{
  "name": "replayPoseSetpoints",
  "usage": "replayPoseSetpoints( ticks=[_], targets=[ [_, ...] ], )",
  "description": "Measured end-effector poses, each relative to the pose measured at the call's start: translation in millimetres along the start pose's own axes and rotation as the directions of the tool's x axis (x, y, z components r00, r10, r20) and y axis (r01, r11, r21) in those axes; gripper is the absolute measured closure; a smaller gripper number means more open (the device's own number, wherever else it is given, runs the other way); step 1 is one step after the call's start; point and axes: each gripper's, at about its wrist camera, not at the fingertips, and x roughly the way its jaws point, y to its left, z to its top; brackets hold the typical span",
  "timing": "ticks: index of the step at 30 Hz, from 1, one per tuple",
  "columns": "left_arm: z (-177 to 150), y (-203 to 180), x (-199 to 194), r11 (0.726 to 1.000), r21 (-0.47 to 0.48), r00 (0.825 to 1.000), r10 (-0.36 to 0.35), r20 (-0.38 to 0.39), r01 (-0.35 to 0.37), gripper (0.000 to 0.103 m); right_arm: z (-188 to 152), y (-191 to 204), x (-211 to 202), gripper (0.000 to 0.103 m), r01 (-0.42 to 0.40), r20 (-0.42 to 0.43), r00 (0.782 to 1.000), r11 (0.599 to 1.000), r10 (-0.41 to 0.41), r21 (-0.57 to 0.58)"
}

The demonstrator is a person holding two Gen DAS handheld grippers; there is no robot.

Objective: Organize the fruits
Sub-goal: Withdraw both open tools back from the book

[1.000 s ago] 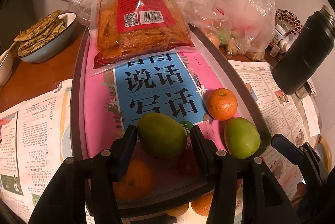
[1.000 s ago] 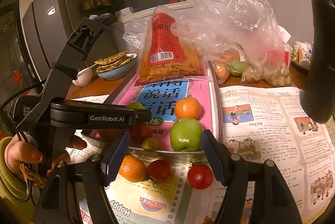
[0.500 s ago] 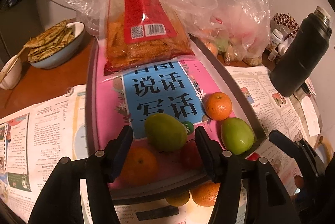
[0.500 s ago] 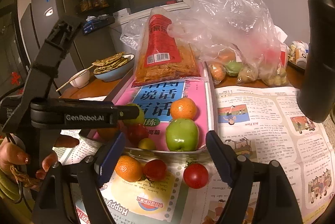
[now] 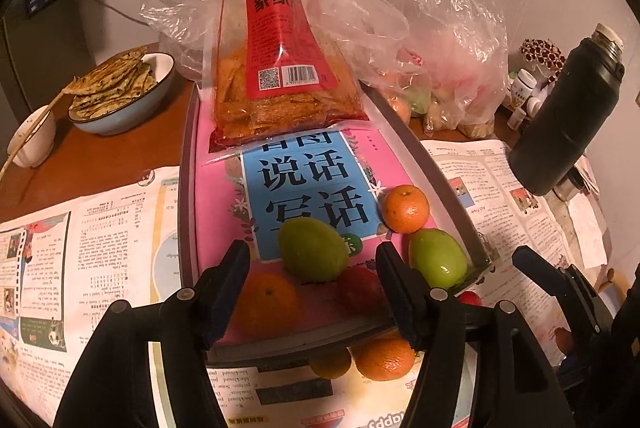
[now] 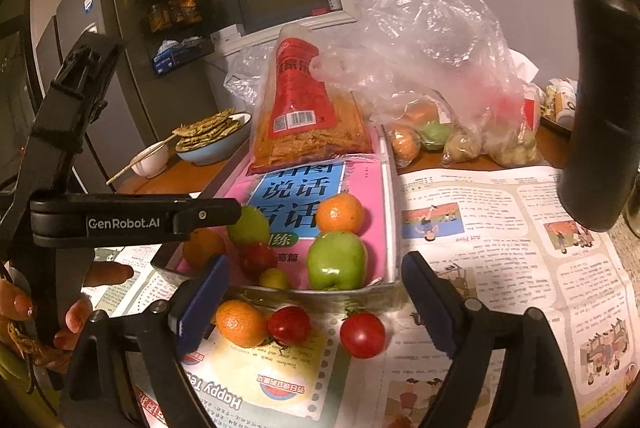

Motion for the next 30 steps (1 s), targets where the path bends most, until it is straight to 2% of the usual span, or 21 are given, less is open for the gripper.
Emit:
replayPoseSetpoints(
  ticks=[12,23,30],
  targets=[
    [-7.1,-11.2,-12.2,0.999,0.025,0.999,0.047,0.013,-0.047,0.036,-0.7,-4.1,-10.2,0.012,-0.006,0.021,1.0,1.0,0.006,0.005],
    [-14.1,-9.1,-29.0,0.999,0.006,0.998,0.054,0.041,-0.054,0.036,2.5,-7.7,-21.0,0.005,-0.011,0.054,0.998,1.0,0.01,0.005],
    [-16.3,-5.2,-38.2,0.999,-0.005,0.997,0.05,0.056,-0.05,0.036,3.2,-5.0,-24.5,0.005,-0.017,0.063,0.998,1.0,0.017,-0.001]
  ],
)
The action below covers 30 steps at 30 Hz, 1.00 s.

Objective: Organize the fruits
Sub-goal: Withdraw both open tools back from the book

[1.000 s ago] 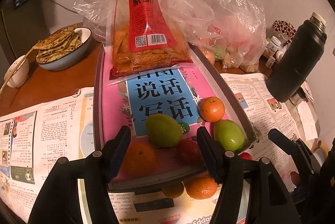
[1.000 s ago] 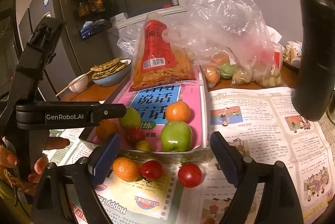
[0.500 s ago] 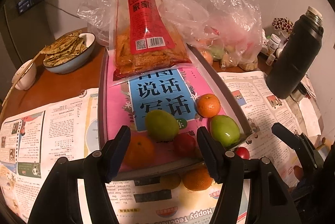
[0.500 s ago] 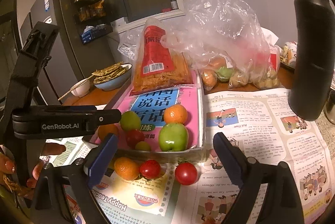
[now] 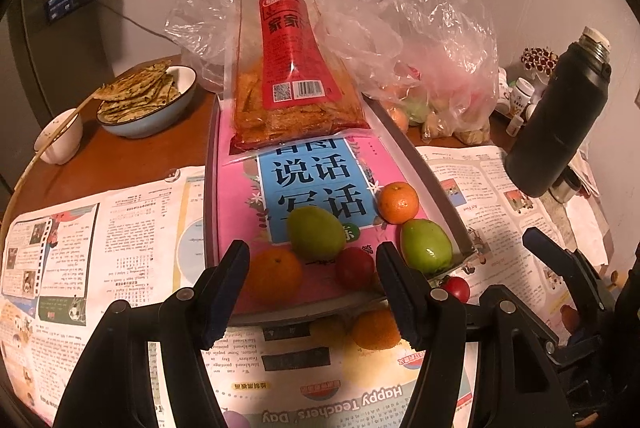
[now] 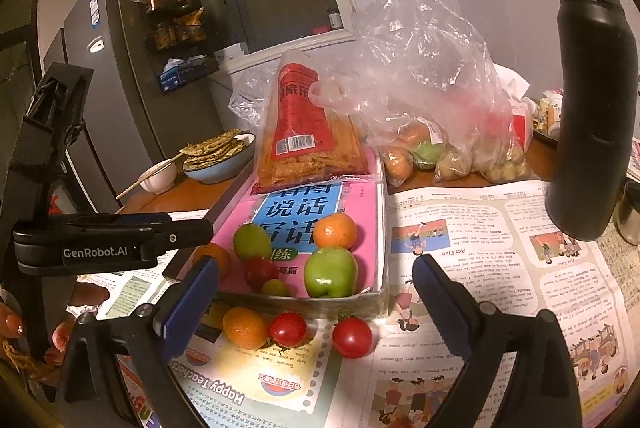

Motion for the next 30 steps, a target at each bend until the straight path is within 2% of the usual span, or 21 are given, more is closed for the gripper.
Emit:
replayPoseSetpoints(
  ticks=[30],
  targets=[
    [-17.0,-3.2,-34.8,1.0,0.006,1.0,-0.012,0.029,0.012,0.036,-0.1,6.4,-23.4,0.001,-0.015,0.027,1.0,0.999,0.016,-0.047]
  ],
)
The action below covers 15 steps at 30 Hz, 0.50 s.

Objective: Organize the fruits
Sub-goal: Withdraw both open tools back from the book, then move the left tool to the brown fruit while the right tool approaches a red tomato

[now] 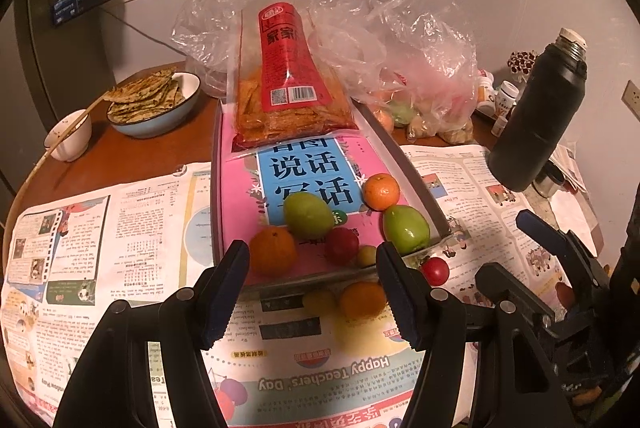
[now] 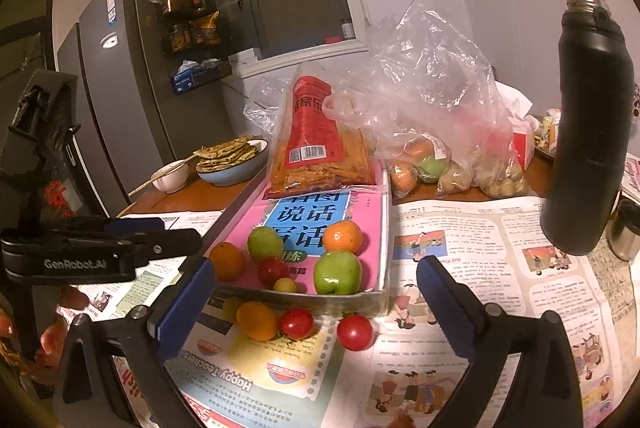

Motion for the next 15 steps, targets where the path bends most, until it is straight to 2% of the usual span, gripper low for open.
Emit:
replayPoseSetpoints(
  ticks=[15],
  targets=[
    [-14.2,-0.8,-3.1,1.0,0.008,0.999,-0.026,-0.03,0.027,0.036,-4.6,-9.7,-9.3,0.001,0.024,-0.011,1.0,1.0,-0.024,-0.01]
  ],
)
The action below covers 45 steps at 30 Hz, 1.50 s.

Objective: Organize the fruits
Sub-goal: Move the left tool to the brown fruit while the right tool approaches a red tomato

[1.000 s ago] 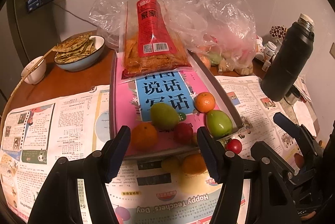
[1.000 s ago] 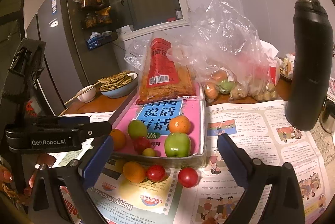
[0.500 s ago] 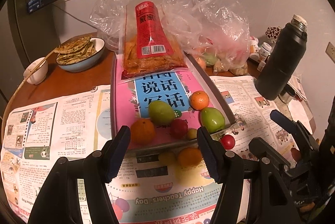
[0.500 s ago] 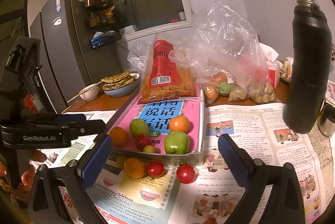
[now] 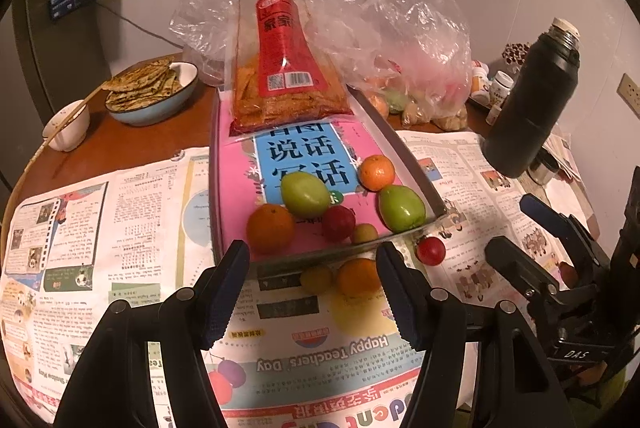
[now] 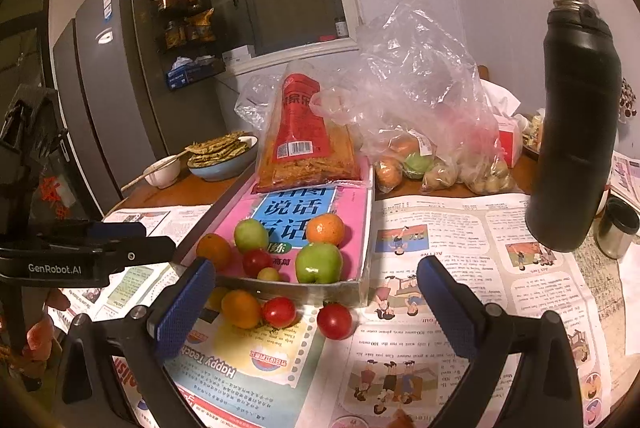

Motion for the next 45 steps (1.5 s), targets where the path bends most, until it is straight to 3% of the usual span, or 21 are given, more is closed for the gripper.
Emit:
replayPoseSetpoints(
  ticks=[45],
  targets=[
    [-34.8,-24.0,32.3,0.993,0.066,0.985,-0.083,-0.148,0.094,0.036,-30.9,1.7,18.9,0.001,0.009,-0.129,0.991,0.999,-0.016,-0.053]
  ],
)
